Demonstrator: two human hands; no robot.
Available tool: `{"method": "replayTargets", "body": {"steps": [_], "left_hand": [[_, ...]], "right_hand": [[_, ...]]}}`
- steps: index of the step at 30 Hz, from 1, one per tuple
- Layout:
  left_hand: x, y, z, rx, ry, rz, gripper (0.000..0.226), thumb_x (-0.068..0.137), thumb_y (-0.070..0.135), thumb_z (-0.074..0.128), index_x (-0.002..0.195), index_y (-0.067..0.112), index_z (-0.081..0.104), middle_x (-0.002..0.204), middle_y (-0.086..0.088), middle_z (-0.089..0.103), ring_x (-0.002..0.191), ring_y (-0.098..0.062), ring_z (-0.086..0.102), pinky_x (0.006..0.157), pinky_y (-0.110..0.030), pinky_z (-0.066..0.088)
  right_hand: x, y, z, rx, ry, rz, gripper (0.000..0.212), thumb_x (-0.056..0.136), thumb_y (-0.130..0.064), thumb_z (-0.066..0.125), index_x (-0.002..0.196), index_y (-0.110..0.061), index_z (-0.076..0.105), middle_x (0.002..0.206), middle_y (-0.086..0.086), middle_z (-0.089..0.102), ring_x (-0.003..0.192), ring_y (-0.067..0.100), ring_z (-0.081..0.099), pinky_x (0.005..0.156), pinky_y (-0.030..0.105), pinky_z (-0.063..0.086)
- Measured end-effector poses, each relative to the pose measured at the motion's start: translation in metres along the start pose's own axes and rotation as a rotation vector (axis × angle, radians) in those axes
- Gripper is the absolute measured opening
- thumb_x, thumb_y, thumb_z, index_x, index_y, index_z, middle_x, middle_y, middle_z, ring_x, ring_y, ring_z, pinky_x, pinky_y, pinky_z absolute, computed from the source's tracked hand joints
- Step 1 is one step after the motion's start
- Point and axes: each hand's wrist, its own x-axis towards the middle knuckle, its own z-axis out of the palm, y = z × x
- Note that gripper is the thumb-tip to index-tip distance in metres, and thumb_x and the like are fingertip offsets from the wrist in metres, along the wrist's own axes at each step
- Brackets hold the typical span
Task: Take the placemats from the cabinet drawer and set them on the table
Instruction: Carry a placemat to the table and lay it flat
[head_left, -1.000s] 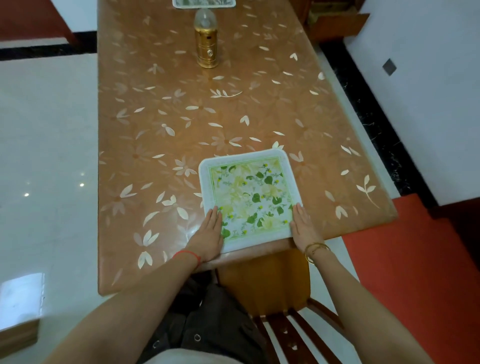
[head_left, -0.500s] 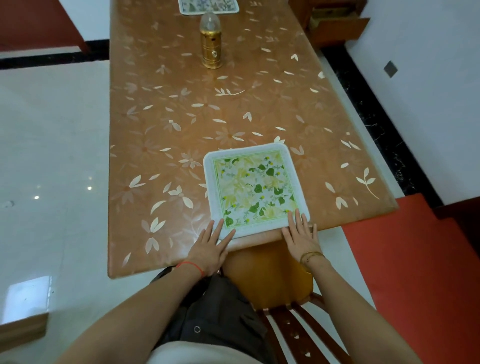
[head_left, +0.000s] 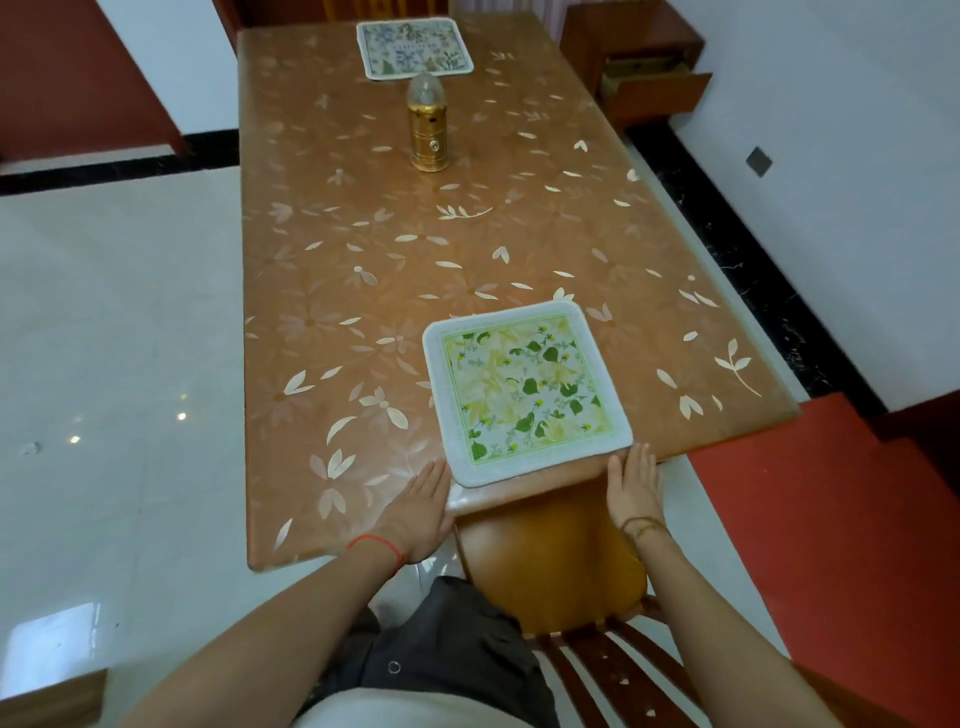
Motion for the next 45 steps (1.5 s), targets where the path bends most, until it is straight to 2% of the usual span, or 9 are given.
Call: {"method": "replayTargets", "body": {"steps": [3,6,10,14,18,22,28,36,45], "left_hand": [[-0.014,-0.009,-0.007,-0.189,0.159,-0.008,0.061,0.104,0.030,0.033,0.156,0.003,0.016,0.165,-0.012,0.015,0.152,-0.025,0.017,0.121,-0.028,0.010],[-0.030,-0.019,-0.011,-0.464,0.288,-0.057,0.051,0.100,0.024,0.044,0.149,0.012,0.038,0.152,-0.006,0.044,0.136,-0.023,0.046,0.112,-0.029,0.033],[-0.061,-0.044,-0.012,-0.774,0.357,-0.083,0.032,0.099,0.023,0.052,0.130,0.016,0.059,0.123,0.004,0.062,0.114,-0.014,0.060,0.091,-0.016,0.044],[-0.094,-0.069,-0.009,-0.977,0.368,0.017,0.023,0.098,0.021,0.054,0.115,0.025,0.068,0.115,0.008,0.068,0.104,-0.006,0.064,0.082,-0.008,0.047],[-0.128,-0.079,-0.009,-1.165,0.292,0.103,0.022,0.095,0.031,0.058,0.114,0.034,0.069,0.121,0.007,0.069,0.115,-0.008,0.063,0.095,-0.021,0.051],[-0.152,-0.075,-0.011,-1.206,0.224,0.186,0.030,0.088,0.045,0.061,0.115,0.036,0.070,0.123,0.000,0.069,0.115,-0.016,0.066,0.102,-0.035,0.050],[-0.176,-0.032,-0.006,-1.233,0.102,0.279,0.034,0.100,0.028,0.052,0.129,0.012,0.063,0.123,-0.007,0.070,0.115,-0.022,0.066,0.105,-0.040,0.048],[-0.207,0.070,0.011,-1.152,-0.003,0.425,0.036,0.100,0.031,0.050,0.130,0.013,0.062,0.122,-0.003,0.070,0.115,-0.017,0.066,0.100,-0.031,0.051],[-0.235,0.217,0.050,-1.124,0.023,0.506,0.035,0.101,0.035,0.050,0.129,0.019,0.062,0.120,0.004,0.071,0.111,-0.007,0.067,0.098,-0.029,0.052]], "right_hand": [[-0.017,-0.005,0.001,0.131,0.106,-0.031,0.056,0.101,-0.039,0.021,0.146,-0.010,0.035,0.154,0.012,0.032,0.144,0.028,0.024,0.120,0.045,0.015],[-0.051,-0.023,0.003,0.319,0.174,0.024,0.041,0.101,-0.029,0.035,0.133,-0.010,0.053,0.134,0.012,0.056,0.125,0.030,0.048,0.105,0.039,0.038],[-0.105,-0.046,0.020,0.621,0.181,0.172,0.032,0.100,-0.028,0.040,0.119,-0.018,0.063,0.119,0.004,0.068,0.104,0.024,0.061,0.085,0.030,0.045],[-0.163,-0.059,0.043,0.917,0.183,0.224,0.032,0.100,-0.025,0.038,0.116,-0.016,0.064,0.116,0.006,0.068,0.113,0.021,0.060,0.103,0.040,0.044],[-0.231,-0.066,0.054,1.070,0.218,0.251,0.037,0.102,-0.026,0.036,0.126,-0.010,0.059,0.122,0.007,0.065,0.113,0.018,0.059,0.098,0.032,0.047],[-0.295,-0.057,0.058,1.162,0.308,0.261,0.040,0.102,-0.027,0.035,0.131,-0.009,0.056,0.124,0.007,0.064,0.116,0.020,0.059,0.102,0.035,0.046],[-0.377,-0.022,0.056,1.325,0.540,0.302,0.037,0.101,-0.030,0.040,0.122,-0.009,0.062,0.114,0.010,0.069,0.107,0.023,0.065,0.098,0.037,0.051],[-0.448,0.046,0.045,1.423,0.753,0.349,0.037,0.102,-0.025,0.038,0.116,-0.004,0.064,0.103,0.012,0.071,0.097,0.023,0.067,0.093,0.032,0.051],[-0.508,0.183,0.009,1.438,0.812,0.393,0.036,0.102,-0.025,0.037,0.117,-0.005,0.063,0.113,0.018,0.068,0.103,0.027,0.065,0.097,0.035,0.048]]}}
